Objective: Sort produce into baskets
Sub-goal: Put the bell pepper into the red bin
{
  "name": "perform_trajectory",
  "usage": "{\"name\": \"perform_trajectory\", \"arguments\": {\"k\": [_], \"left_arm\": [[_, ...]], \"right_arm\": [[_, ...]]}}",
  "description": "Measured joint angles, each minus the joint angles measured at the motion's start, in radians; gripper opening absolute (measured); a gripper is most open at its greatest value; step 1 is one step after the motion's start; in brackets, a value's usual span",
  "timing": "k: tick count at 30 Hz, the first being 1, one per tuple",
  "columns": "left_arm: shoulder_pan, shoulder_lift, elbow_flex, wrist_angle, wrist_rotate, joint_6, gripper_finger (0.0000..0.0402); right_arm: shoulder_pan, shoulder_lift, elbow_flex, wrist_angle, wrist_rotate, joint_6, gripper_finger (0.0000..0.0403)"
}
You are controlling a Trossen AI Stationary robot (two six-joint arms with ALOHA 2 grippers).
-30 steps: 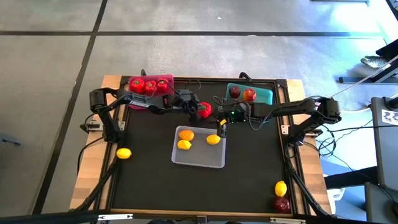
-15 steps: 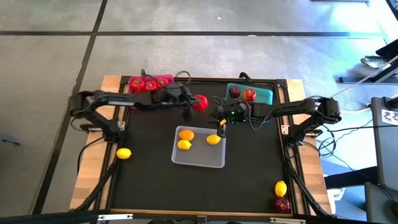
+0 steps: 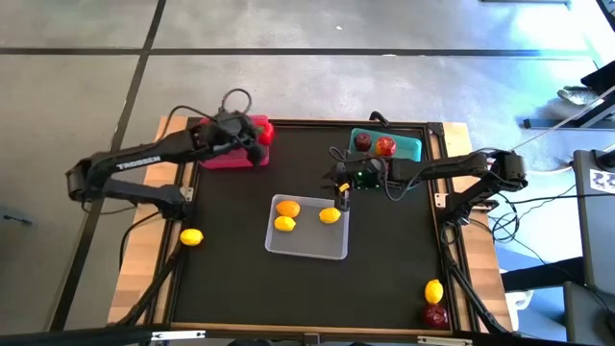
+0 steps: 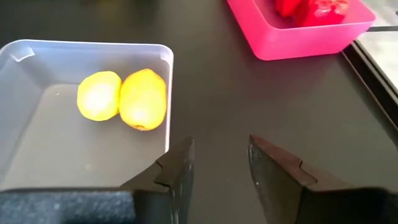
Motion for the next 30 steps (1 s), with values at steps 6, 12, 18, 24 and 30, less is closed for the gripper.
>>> {"name": "perform_trajectory", "arguments": {"k": [6, 12, 18, 24, 30], "left_arm": [[0.1, -0.064, -0.064, -0.05, -0.02, -0.078, 0.003], [0.183, -0.065, -0.168, -0.01, -0.017, -0.143, 0.0034], [0.219, -0.063, -0.251, 0.078, 0.032, -0.184, 0.0038], [0.227, -0.063, -0.319, 0.143, 0.048, -0.213, 0.0031], [0.227, -0.063, -0.353, 0.184, 0.05, -0.219, 0.004]], "right_arm": [[0.0, 0.0, 0.0, 0.003, 0.003, 0.0, 0.0152], [0.0, 0.0, 0.0, 0.003, 0.004, 0.0, 0.0152], [0.0, 0.0, 0.0, 0.003, 0.004, 0.0, 0.0152], [0.0, 0.0, 0.0, 0.018, 0.005, 0.0, 0.0152], [0.0, 0.0, 0.0, 0.03, 0.005, 0.0, 0.0152]]}}
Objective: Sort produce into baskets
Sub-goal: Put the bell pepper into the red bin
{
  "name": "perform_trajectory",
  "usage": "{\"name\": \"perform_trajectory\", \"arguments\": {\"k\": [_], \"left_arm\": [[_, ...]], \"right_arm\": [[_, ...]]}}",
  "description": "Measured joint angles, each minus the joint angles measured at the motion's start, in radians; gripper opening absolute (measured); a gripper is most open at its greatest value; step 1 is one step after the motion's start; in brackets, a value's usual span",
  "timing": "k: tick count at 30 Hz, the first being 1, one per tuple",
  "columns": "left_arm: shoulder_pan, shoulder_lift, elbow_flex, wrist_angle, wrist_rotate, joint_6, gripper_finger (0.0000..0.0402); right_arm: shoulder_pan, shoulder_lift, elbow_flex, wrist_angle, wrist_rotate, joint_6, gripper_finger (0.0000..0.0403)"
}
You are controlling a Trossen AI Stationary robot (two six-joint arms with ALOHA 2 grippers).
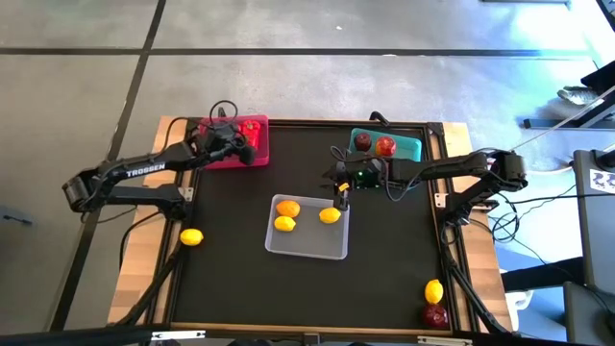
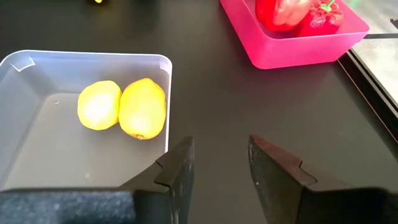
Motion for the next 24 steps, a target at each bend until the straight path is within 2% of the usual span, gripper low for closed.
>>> {"name": "perform_trajectory", "arguments": {"k": [10, 17, 24], "left_arm": [[0.0, 0.059, -0.085, 0.191, 0.031, -0.006, 0.0042], [-0.002, 0.124, -0.085, 0.211, 0.033, -0.009, 0.0043], [-0.002, 0.139, -0.085, 0.206, 0.032, 0.013, 0.0043]], "right_arm": [[0.0, 0.0, 0.0, 0.0, 0.0, -0.002, 0.0152], [0.0, 0.0, 0.0, -0.001, 0.0, -0.003, 0.0152], [0.0, 0.0, 0.0, -0.001, 0.0, -0.003, 0.0152]]}}
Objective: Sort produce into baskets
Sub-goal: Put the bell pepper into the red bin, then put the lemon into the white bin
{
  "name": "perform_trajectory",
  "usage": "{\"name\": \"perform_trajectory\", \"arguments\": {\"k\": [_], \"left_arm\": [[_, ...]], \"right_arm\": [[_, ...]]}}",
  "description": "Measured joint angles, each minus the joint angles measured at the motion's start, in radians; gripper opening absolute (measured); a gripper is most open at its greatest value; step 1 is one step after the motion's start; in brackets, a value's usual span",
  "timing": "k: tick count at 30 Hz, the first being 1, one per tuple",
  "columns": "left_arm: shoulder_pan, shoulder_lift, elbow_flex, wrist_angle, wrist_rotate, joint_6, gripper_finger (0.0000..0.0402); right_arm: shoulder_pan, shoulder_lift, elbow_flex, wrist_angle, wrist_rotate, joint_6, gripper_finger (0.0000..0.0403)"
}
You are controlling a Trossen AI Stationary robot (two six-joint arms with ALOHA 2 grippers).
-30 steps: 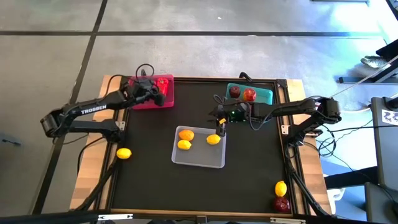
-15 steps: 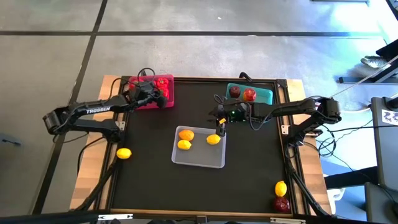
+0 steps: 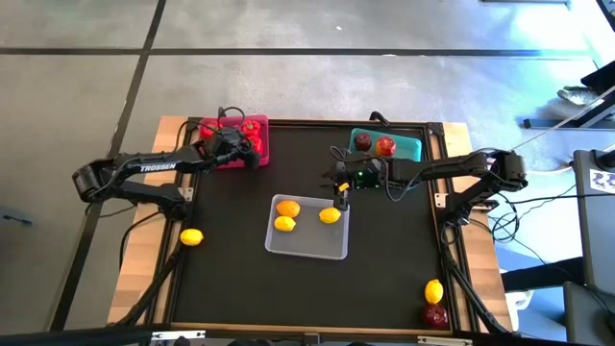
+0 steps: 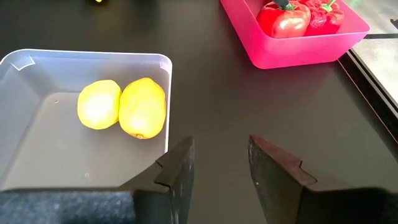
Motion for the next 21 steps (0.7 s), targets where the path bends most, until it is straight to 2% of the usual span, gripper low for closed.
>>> {"name": "perform_trajectory", "arguments": {"k": [5, 13, 17, 21], "left_arm": [[0.0, 0.001, 0.0, -0.014, 0.003, -0.003, 0.0058], [0.0, 0.002, 0.005, -0.022, 0.009, -0.002, 0.018], [0.0, -0.01, 0.048, -0.096, 0.01, 0.021, 0.0217], [0.0, -0.037, 0.123, -0.244, 0.01, 0.054, 0.0232]], "right_arm": [[0.0, 0.0, 0.0, 0.0, 0.0, 0.0, 0.0152], [0.0, 0.0, 0.0, 0.0, 0.0, 0.0, 0.0152], [0.0, 0.0, 0.0, 0.0, 0.0, 0.0, 0.0152], [0.0, 0.0, 0.0, 0.0, 0.0, 0.001, 0.0152]]}}
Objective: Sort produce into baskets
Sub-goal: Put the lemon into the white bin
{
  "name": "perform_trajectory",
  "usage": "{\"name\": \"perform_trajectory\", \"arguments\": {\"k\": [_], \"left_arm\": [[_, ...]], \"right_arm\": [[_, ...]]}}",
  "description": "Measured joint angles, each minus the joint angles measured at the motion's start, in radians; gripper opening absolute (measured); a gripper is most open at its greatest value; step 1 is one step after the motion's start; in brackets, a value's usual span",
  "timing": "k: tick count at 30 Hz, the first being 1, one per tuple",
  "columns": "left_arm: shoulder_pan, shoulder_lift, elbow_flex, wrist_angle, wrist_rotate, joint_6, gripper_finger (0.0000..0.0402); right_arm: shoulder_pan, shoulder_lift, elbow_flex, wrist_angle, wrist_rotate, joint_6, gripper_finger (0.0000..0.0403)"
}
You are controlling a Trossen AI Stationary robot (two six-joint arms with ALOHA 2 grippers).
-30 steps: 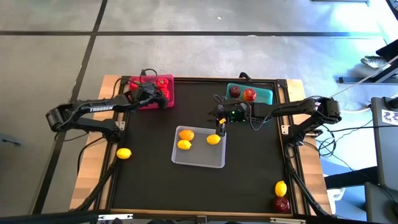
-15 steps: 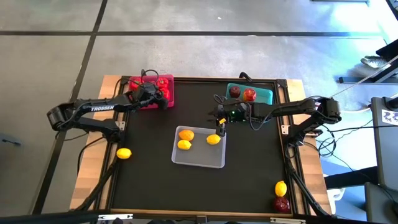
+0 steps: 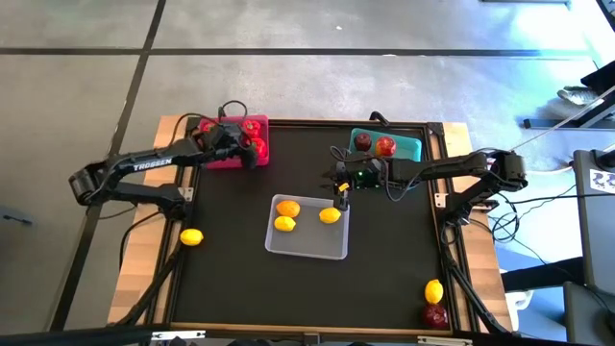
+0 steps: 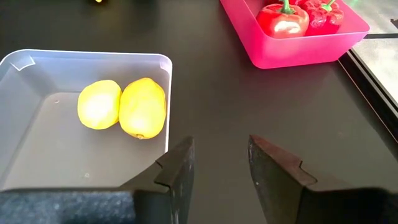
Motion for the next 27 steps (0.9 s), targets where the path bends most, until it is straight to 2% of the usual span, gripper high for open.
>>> {"name": "perform_trajectory", "arguments": {"k": [7, 13, 17, 23, 27], "left_arm": [[-0.002, -0.066, 0.152, -0.273, 0.0, 0.048, 0.0235], [-0.038, -0.14, 0.254, -0.42, 0.016, 0.069, 0.0235], [-0.076, -0.184, 0.276, -0.469, 0.116, 0.068, 0.0235], [-0.188, -0.215, 0.276, -0.474, 0.346, 0.1, 0.0235], [-0.306, -0.211, 0.276, -0.471, 0.377, 0.092, 0.0235]], "right_arm": [[0.0, 0.0, 0.0, 0.0, 0.0, 0.002, 0.0152], [0.0, 0.0, 0.0, 0.001, 0.0, 0.016, 0.0152], [0.0, 0.0, 0.0, 0.0, 0.0, 0.018, 0.0152], [0.0, 0.0, 0.0, 0.004, -0.002, 0.032, 0.0152], [0.0, 0.0, 0.0, 0.004, -0.002, 0.033, 0.0152]]}}
